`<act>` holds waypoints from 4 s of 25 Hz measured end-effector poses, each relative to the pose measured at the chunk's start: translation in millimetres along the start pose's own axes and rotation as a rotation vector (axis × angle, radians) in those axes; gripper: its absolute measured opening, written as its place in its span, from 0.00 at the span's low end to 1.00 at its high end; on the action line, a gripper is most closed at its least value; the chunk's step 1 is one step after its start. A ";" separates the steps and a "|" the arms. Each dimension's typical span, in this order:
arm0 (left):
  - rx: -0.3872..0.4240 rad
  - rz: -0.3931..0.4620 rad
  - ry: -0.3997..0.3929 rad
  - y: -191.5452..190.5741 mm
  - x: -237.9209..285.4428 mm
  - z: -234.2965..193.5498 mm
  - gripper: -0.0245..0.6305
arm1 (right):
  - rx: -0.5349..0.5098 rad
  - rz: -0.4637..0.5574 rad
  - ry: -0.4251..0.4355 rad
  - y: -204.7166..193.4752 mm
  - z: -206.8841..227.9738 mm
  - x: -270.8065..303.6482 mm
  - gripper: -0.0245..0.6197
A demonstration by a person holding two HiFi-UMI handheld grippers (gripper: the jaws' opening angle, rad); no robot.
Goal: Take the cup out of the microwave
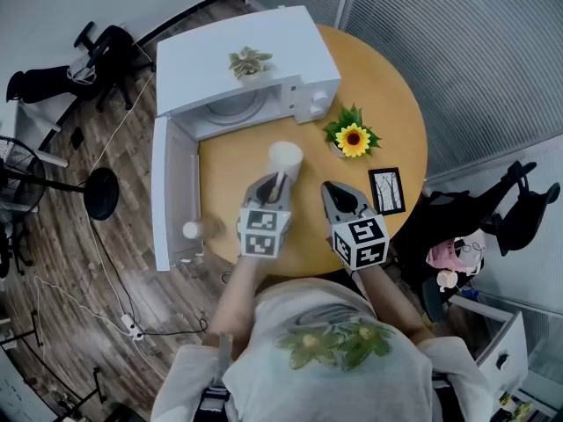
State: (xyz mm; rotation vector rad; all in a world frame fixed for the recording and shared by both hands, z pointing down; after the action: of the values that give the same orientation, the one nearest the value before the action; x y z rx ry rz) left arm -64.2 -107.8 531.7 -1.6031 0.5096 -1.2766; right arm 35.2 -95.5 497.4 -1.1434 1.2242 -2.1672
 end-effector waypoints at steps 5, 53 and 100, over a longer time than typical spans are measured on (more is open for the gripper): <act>0.020 -0.025 -0.036 -2.6 20.4 7.2 0.12 | 0.016 -0.009 -0.016 -2.3 7.1 2.3 0.06; 0.075 -0.118 -0.112 -54.3 90.5 20.8 0.12 | 0.075 -0.111 -0.048 -35.0 27.2 35.6 0.06; 0.089 -0.170 -0.029 -108.6 88.1 29.8 0.13 | 0.063 -0.109 -0.046 -47.9 19.5 13.3 0.07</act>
State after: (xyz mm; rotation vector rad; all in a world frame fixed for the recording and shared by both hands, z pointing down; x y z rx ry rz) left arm -31.9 -118.7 670.5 -1.6143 0.2992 -1.3800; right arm 45.5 -88.7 549.3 -1.2531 1.0891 -2.2291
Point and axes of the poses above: the fingertips, and each gripper's own axes: x forward along the fingers, z to its right, y out of its top, the point moved 1 cm from there along -x, backward along the fingers, and after that the axes turned 10 degrees about x, right-handed, at the moved point
